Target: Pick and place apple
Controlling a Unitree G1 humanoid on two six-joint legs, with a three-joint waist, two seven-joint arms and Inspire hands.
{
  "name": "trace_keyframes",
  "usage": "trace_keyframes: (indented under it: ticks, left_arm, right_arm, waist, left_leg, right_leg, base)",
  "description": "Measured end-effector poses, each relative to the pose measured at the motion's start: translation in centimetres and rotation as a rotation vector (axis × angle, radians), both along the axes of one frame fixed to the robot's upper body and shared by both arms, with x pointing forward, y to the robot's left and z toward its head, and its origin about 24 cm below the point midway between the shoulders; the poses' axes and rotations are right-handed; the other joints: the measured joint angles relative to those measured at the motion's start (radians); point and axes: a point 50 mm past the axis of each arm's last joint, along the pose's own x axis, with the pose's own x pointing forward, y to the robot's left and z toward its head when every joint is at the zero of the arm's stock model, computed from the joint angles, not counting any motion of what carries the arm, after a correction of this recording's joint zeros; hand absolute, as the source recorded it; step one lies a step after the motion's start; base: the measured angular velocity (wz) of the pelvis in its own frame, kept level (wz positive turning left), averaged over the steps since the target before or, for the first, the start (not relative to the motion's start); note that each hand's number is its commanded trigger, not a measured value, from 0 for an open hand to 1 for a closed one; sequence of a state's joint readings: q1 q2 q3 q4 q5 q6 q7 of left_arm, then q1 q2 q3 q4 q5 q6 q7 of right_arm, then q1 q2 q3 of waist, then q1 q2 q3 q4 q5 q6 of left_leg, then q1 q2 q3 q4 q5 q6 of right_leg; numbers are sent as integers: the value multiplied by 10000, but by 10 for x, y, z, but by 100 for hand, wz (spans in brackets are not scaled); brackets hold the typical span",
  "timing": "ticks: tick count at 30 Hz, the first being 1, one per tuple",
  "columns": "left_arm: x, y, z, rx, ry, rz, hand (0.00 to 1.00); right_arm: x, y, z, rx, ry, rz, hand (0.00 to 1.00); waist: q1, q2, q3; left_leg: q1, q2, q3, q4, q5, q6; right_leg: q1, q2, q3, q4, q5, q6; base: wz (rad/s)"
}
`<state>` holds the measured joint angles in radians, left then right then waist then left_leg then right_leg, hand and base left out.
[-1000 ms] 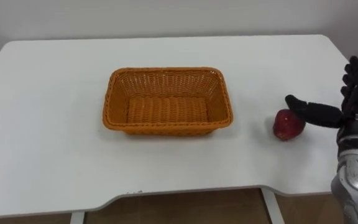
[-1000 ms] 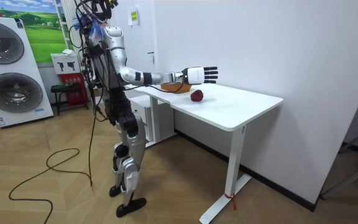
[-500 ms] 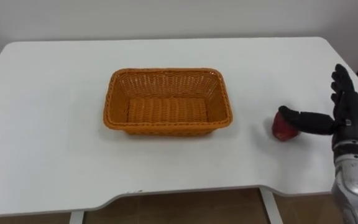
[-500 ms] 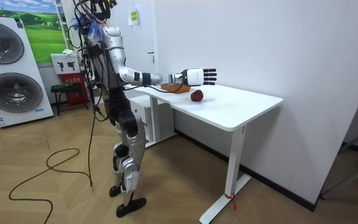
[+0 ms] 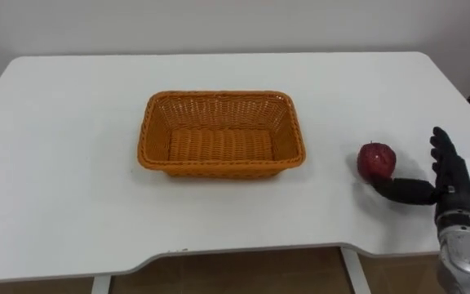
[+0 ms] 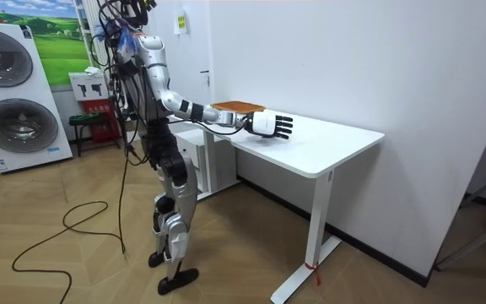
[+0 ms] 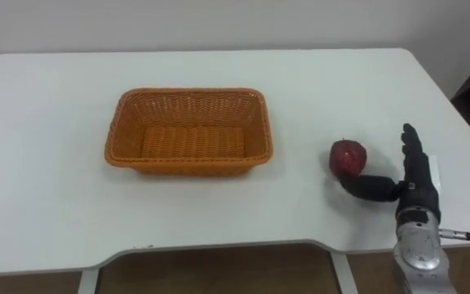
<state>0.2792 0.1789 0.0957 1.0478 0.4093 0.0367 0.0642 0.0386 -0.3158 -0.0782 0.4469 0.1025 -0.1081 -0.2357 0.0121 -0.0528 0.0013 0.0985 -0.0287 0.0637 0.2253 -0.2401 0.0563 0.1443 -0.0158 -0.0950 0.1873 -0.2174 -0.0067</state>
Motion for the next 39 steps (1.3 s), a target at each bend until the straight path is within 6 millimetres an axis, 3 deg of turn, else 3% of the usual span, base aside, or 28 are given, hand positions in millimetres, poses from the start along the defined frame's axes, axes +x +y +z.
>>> trace_keyframes:
  ticks: [9,30,32,33,34,39]
  left_arm:
    - [4,1,0,112,-148,-20,0]
    - [-2,4,0,-90,153,-55,0]
    - [-2,3,0,-177,201,-65,0]
    - [-5,3,0,-223,285,-31,0]
    - [-6,3,0,-249,341,-23,0]
    - [-6,3,-1,-426,500,-248,0]
  right_arm:
    - [-4,1,-9,-196,616,453,0]
    - [0,6,-10,-1075,1267,1880,0]
    - [2,6,-9,-1364,1394,2279,11]
    - [4,7,-7,-1540,1438,2452,76]
    - [5,7,-7,-1608,1451,2526,100]
    - [8,9,-5,-1893,1506,2830,100]
  waist:
    - [201,-28,-4]
    - [254,-139,37]
    - [255,-141,41]
    - [259,-138,44]
    - [258,-138,44]
    - [313,-135,46]
  left_leg:
    - [1,-4,0,-28,0,0]
    - [83,-5,-118,-49,1,2]
    - [81,-6,-118,-48,1,2]
    - [86,-5,-119,-43,1,2]
    - [88,-5,-119,-36,1,2]
    - [104,-5,-125,-21,2,2]
  right_leg:
    - [-5,2,17,-9,1,1]
    - [123,6,-117,32,4,0]
    - [120,6,-116,34,4,0]
    - [123,5,-118,34,4,-1]
    - [125,4,-119,34,5,-1]
    - [124,3,-118,28,6,-3]
  base:
    - [0]
    - [0]
    - [0]
    - [0]
    - [0]
    - [0]
